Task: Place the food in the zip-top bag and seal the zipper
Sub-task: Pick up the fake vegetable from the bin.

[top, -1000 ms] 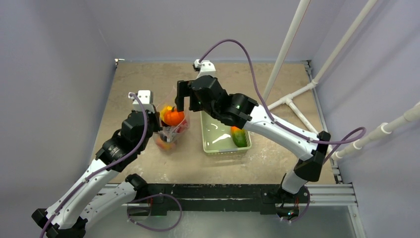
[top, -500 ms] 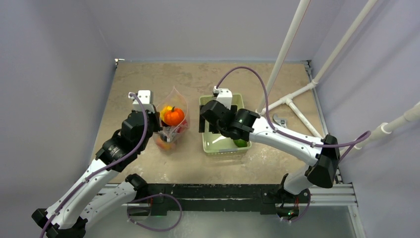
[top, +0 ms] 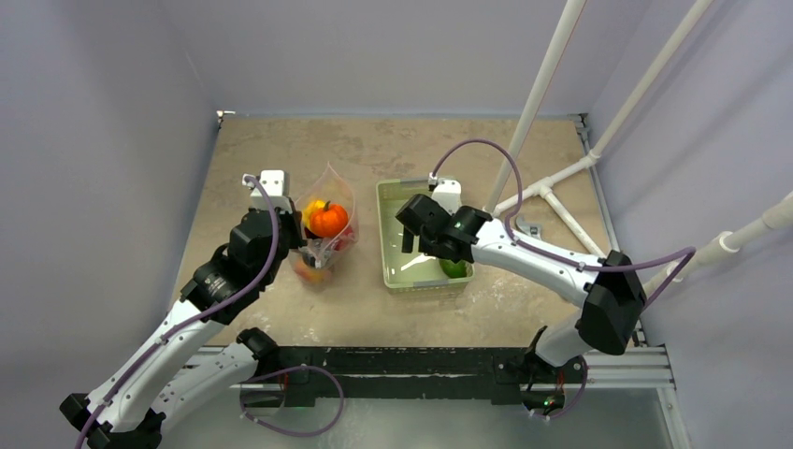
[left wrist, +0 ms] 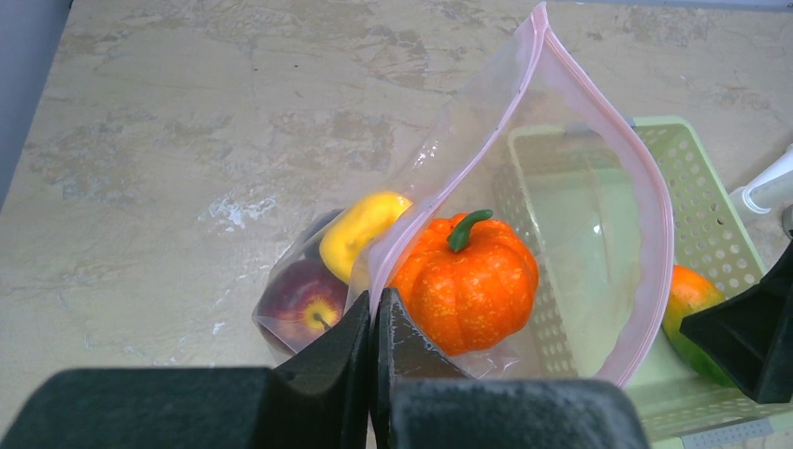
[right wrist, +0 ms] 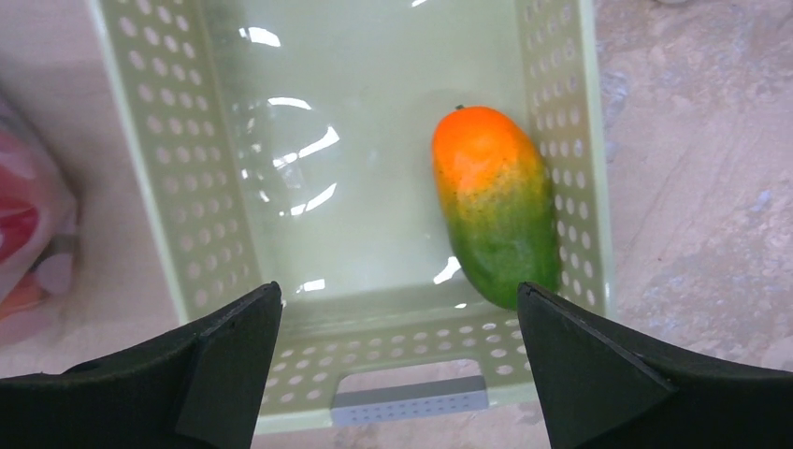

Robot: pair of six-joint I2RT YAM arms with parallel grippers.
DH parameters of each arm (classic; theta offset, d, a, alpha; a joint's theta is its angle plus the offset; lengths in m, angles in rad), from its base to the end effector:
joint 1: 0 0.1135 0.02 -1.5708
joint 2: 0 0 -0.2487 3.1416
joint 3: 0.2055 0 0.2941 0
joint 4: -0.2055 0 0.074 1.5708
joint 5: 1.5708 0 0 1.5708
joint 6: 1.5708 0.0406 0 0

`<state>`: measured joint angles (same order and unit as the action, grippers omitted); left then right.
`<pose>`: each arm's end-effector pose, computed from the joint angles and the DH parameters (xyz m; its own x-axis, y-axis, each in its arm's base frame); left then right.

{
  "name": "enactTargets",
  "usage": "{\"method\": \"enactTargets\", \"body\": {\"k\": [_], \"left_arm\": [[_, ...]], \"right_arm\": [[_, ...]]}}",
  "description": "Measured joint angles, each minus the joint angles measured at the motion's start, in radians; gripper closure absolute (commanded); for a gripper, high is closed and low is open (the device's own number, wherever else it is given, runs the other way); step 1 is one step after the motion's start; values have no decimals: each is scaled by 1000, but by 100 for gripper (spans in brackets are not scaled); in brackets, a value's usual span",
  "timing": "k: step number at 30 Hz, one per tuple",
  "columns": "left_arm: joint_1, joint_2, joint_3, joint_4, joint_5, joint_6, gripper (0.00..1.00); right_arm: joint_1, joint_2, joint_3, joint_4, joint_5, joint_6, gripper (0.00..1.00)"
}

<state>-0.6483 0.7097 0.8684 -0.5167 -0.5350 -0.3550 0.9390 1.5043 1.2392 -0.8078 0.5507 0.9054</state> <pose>0.1784 -0.1092 0.3421 -0.3101 -0.1402 -0.9403 0.0331 0.9869 -0.1580 0.2232 0.2690 0.2487 -0.7452 0.1169 -0.6565 0.0748 0.9930 0.0919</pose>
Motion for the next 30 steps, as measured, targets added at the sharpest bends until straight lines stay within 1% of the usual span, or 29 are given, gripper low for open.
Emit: {"method": "enactTargets", "body": {"k": [4,16,24,30], "left_arm": [[0,0,0,0,0,0,100],[0,0,0,0,0,0,100],[0,3,0,0,0,0,100],[0,9,0,0,0,0,100]], "right_arm": [[-21,12,-23,-1,10,0,2],[-71,154,-50,1,17,3,1],[-98,164,-73,36,27,-14,1],[-110,180,-95,93,21,-42,3]]}}
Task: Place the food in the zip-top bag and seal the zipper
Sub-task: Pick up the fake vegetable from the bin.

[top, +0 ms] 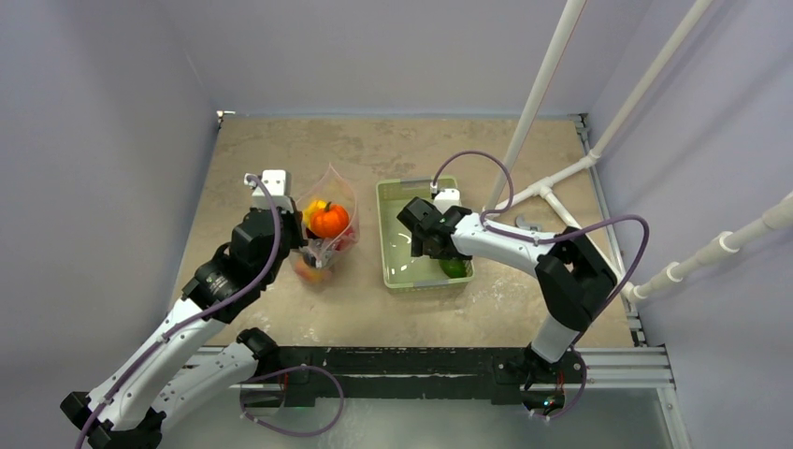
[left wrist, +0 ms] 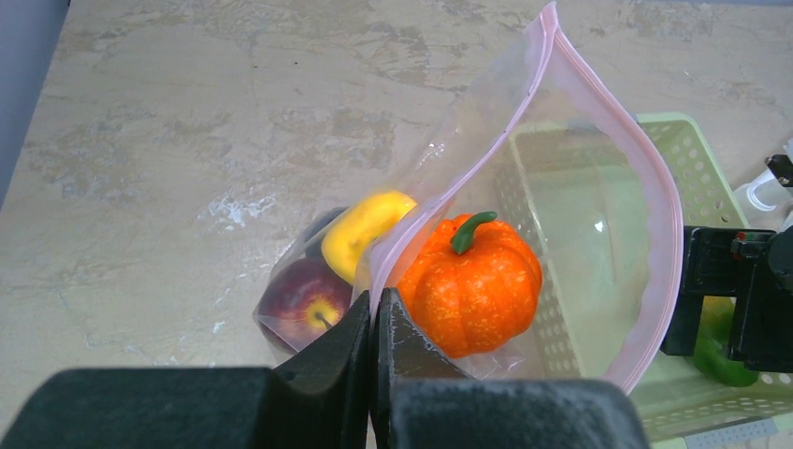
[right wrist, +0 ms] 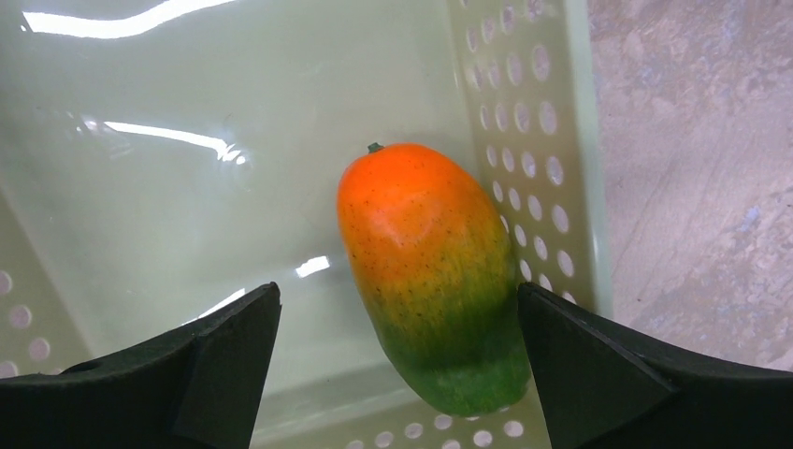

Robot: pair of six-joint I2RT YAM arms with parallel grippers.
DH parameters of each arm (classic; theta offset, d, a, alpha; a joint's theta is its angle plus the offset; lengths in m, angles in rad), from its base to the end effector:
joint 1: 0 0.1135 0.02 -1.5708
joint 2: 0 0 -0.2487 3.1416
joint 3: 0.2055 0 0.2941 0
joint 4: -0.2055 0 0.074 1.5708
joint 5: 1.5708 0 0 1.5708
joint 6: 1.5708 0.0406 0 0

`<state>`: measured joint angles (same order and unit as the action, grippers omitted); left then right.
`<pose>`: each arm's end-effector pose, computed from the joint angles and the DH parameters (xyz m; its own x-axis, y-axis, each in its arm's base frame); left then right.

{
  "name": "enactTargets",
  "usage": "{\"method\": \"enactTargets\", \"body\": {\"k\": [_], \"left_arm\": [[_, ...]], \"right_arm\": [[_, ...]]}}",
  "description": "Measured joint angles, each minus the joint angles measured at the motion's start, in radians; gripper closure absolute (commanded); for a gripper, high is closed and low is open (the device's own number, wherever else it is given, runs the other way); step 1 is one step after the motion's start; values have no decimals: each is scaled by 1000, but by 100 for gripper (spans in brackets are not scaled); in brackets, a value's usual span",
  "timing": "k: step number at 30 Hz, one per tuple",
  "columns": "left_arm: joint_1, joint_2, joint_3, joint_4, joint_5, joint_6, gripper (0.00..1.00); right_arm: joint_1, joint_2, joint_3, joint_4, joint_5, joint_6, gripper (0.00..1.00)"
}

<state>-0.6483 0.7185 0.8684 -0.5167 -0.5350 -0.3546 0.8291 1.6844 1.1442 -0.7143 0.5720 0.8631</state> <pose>0.1800 -0.1104 0.3405 -0.3167 -0.1348 -0.9389 0.0321 0.9878 -0.1526 0.2591 0.2503 0.1612 -0.8020 0.0704 -0.5931 0.1588 0.9824 -0.0981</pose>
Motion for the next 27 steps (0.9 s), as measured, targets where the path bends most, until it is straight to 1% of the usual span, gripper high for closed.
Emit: {"method": "enactTargets", "body": {"k": [6,8,19,27], "left_arm": [[0,4,0,0,0,0,100],[0,6,0,0,0,0,100],[0,19,0,0,-1,0,100],[6,22,0,0,0,0,100]], "right_arm": [[-13,31,-13,49,-15,-20,9],[-18,34,-21,61,-17,-25,13],[-24,43,-20,84,-14,-37,59],[-24,10,67,42,-15,-35,71]]}}
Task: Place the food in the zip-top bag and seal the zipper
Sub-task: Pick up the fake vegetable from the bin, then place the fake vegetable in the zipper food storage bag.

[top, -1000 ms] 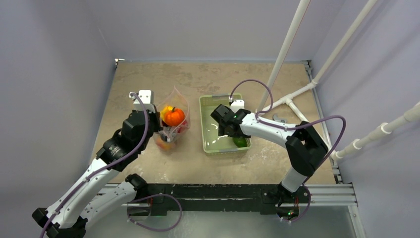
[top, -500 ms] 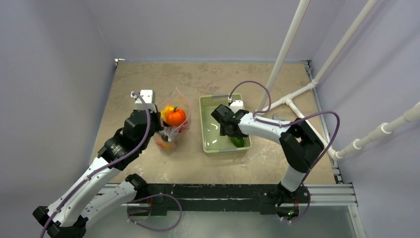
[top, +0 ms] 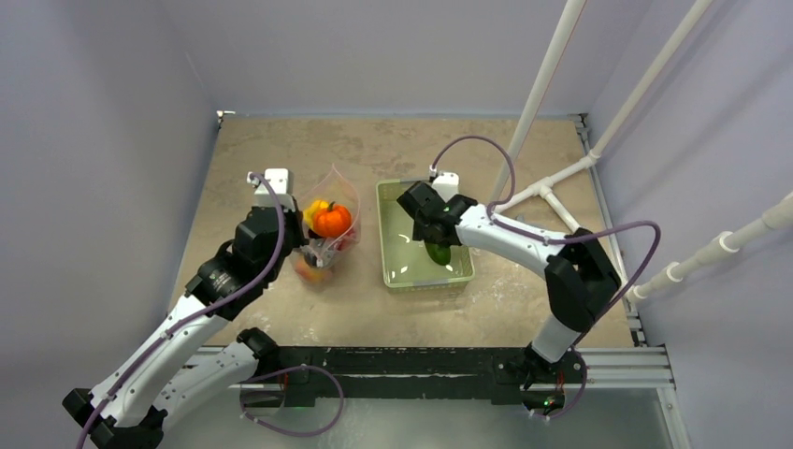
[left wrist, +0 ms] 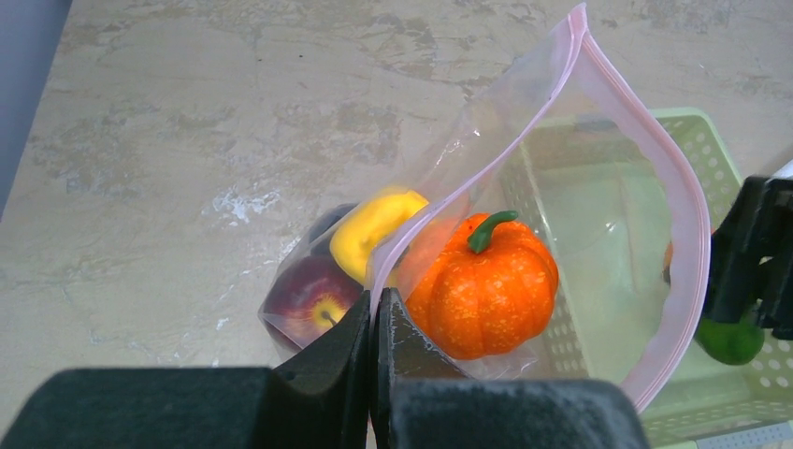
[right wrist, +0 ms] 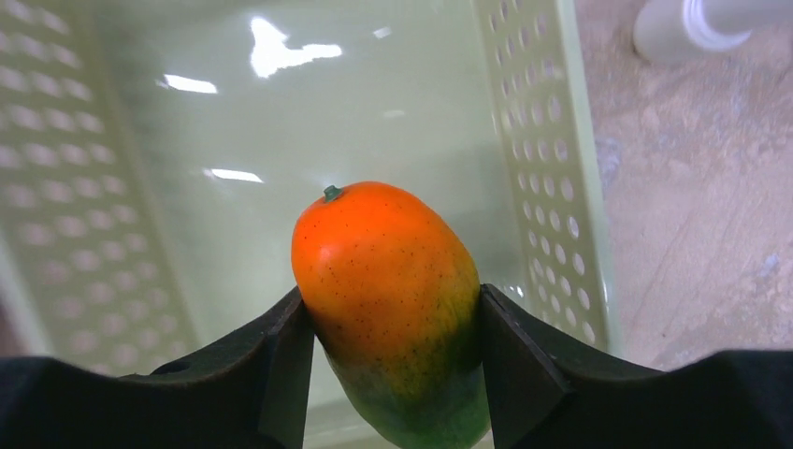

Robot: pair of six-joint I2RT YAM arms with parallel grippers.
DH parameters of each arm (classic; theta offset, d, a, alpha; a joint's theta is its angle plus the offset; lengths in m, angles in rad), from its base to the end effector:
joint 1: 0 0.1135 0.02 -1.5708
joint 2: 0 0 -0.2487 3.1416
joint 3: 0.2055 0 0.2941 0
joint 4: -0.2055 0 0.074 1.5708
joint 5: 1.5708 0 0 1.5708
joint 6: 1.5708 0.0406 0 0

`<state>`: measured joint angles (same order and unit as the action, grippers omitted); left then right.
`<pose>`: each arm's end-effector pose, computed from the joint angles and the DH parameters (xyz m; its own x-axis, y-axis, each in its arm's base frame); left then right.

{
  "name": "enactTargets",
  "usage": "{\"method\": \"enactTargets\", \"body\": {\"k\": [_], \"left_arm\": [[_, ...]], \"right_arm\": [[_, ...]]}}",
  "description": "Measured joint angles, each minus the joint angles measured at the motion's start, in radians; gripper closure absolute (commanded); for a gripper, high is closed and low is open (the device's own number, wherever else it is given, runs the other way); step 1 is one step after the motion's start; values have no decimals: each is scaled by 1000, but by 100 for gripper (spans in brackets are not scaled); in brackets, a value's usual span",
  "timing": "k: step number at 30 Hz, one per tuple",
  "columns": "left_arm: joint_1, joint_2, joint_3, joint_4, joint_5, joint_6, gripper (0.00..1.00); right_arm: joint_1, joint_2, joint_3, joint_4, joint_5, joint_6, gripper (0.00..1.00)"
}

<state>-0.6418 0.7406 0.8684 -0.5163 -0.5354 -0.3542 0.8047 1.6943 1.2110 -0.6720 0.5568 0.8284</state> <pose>0.1847 -0.1122 0.3363 -0.3320 -0.1243 -0.9351 0.0229 0.9899 -0.1397 0.2770 0.2570 0.1804 -0.7706 0.1013 -0.6292 0.1538 0.9877 -0.0295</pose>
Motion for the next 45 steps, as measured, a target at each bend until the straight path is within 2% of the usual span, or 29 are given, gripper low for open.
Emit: {"method": "enactTargets", "body": {"k": [13,22,31,45], "left_arm": [[5,0,0,0,0,0,100],[6,-2,0,0,1,0,100],[7,-6,0,0,5,0,100],[7,-30,0,2,27,0,100]], "right_arm": [[0,-179,220,39,-73,-47,73],[20,-283,268,219,-251,-108,73],[109,-277,327,352,-351,-111,73],[206,-198,341,487,-369,-76,74]]}}
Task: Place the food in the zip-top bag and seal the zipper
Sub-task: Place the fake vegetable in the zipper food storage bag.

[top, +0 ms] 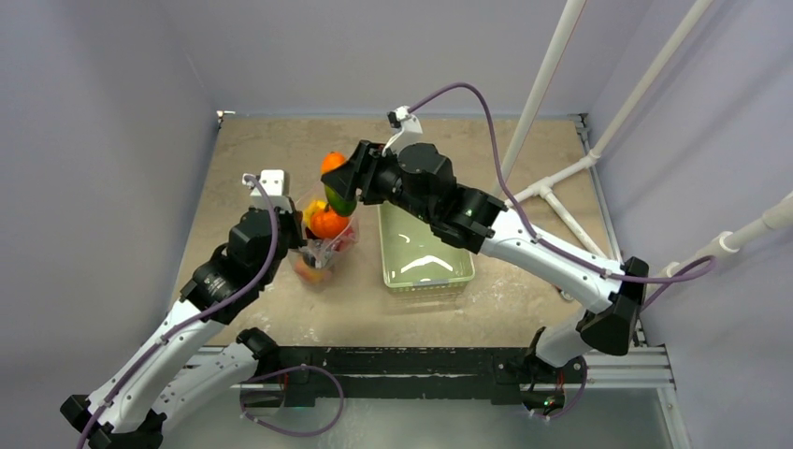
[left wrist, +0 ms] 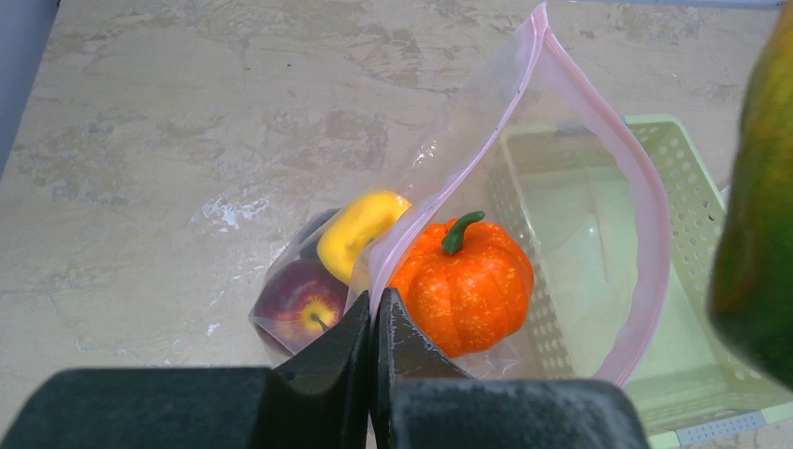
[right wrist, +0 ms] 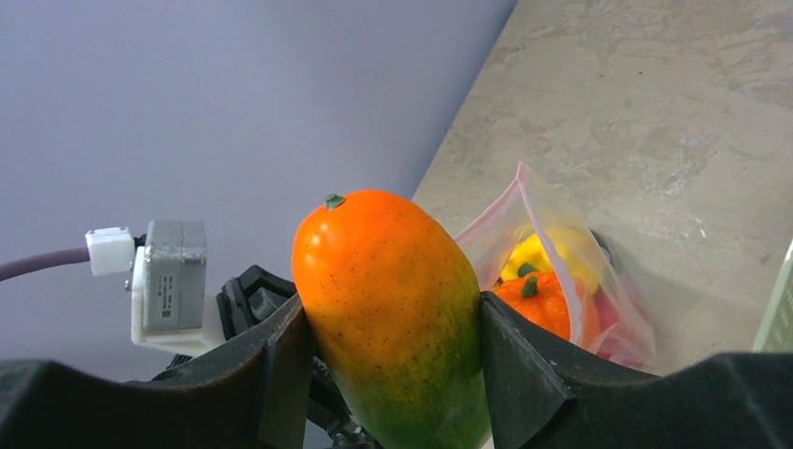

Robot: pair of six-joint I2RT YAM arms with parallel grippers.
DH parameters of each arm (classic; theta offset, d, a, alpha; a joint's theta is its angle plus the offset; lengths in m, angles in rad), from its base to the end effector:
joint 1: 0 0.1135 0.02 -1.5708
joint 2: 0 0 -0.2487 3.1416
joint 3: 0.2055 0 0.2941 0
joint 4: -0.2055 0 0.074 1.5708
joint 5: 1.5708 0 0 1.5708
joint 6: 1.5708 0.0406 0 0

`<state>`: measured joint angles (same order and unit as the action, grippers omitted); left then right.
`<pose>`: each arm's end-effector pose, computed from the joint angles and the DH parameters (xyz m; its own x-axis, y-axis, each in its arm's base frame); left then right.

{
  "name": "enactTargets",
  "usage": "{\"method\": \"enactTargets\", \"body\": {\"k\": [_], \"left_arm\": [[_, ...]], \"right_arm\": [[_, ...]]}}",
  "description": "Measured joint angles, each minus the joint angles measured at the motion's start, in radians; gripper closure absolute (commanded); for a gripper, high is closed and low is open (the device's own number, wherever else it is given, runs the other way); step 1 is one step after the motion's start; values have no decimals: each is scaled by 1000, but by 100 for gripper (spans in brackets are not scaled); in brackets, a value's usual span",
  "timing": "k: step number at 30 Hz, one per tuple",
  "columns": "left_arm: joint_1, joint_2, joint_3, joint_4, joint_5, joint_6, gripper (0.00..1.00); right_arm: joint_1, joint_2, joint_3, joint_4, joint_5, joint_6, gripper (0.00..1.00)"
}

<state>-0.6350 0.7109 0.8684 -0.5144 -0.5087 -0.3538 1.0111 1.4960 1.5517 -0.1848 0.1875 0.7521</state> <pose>0.1800 -0.1081 0.3420 -0.3160 -0.1430 -0.9379 0.0439 0.9853 -0.1650 0.2180 0.3337 0.4228 -0.5516 0.3837 -0.7406 -0.4896 0.5698 0.6600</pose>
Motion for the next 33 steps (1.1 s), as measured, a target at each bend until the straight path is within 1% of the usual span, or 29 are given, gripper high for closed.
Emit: {"method": "enactTargets", "body": {"k": [10,22,26,27,29,33], "left_arm": [[0,-8,0,2,8,0,100],[0,-16,0,2,8,0,100],[0,-16,0,1,8,0,100],[0,-16,0,1,8,0,100],[0,-16,0,1,8,0,100],[0,-15,0,0,9,0,100]], "right_arm": [[51,89,-12,44,29,27,75],[75,143,-111,51,56,81,74],[96,182,-110,50,68,98,64],[103,198,-107,49,68,101,59],[116,241,-84,28,72,104,45],[141,344,2,-45,108,112,21]]}}
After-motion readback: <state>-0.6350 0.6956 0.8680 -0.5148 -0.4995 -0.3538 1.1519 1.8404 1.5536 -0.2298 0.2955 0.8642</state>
